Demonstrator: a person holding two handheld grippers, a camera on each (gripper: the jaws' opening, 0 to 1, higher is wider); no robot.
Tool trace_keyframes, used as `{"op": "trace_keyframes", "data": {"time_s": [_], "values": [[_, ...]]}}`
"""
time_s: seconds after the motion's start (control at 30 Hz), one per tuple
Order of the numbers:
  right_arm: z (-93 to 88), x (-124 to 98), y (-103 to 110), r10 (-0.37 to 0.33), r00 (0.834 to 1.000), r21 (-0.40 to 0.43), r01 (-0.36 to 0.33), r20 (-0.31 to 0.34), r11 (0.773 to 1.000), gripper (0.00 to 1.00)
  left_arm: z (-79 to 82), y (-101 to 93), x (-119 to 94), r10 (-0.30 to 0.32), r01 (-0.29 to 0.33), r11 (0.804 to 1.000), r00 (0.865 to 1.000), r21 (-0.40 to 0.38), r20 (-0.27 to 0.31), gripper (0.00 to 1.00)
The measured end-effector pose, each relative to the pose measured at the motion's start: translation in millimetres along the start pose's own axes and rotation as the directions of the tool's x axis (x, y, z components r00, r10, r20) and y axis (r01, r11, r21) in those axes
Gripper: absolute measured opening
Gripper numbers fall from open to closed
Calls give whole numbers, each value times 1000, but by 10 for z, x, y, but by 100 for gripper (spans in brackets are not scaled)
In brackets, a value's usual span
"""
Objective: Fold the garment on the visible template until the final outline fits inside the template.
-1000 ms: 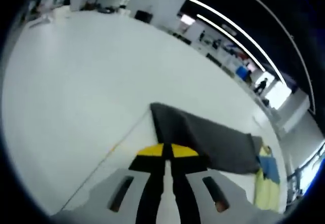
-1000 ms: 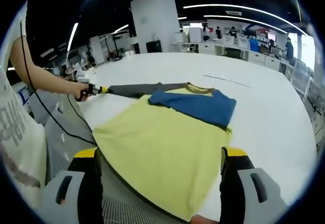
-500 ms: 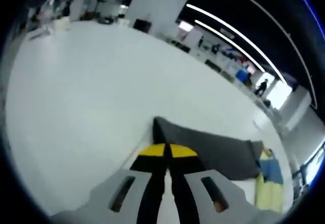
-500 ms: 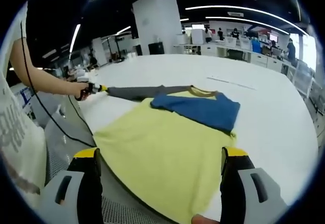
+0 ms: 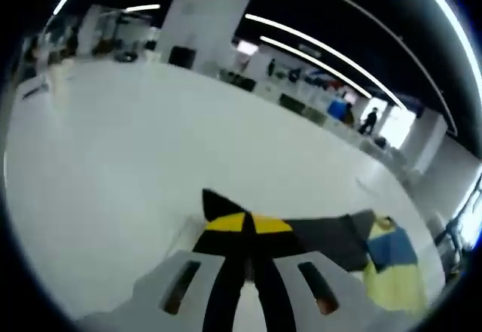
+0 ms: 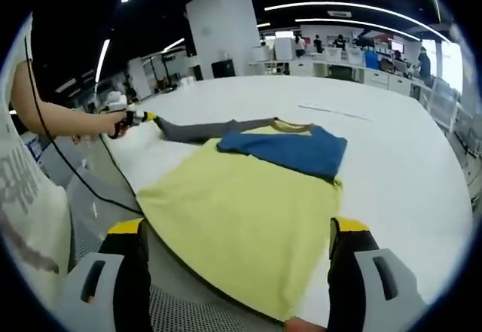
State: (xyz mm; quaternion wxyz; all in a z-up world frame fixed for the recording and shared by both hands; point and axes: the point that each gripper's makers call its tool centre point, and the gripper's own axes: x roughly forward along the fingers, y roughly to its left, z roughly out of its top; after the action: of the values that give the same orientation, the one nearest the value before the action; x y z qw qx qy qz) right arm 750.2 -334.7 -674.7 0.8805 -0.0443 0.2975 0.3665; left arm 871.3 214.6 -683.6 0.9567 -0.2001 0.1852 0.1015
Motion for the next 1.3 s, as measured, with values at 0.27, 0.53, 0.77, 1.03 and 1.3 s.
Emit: {"op": "trace_keyframes", "data": {"time_s": [0.27, 0.53, 0.77, 1.03, 1.3], "values": [[-59, -143, -88, -40, 999, 40, 39, 28, 998, 98, 490, -568, 66, -103, 96, 993, 989, 73, 110, 0], [-100, -245, -120, -68, 996, 61, 65, 50, 996, 98, 1044, -1196, 117, -213, 201, 977, 949, 74, 234, 0], [-73, -333, -255, -111, 990, 110, 102, 85, 989, 99, 1229, -1737, 144, -335, 319, 942, 910, 102, 244, 0], [-57, -415, -309, -141, 984, 125, 128, 107, 984, 98, 1183, -2427, 204, -471, 440, 880, 859, 180, 200, 0], [-32, -436, -335, -155, 980, 146, 136, 128, 980, 98, 1087, -3250, 187, -608, 567, 787, 780, 243, 150, 0]]}}
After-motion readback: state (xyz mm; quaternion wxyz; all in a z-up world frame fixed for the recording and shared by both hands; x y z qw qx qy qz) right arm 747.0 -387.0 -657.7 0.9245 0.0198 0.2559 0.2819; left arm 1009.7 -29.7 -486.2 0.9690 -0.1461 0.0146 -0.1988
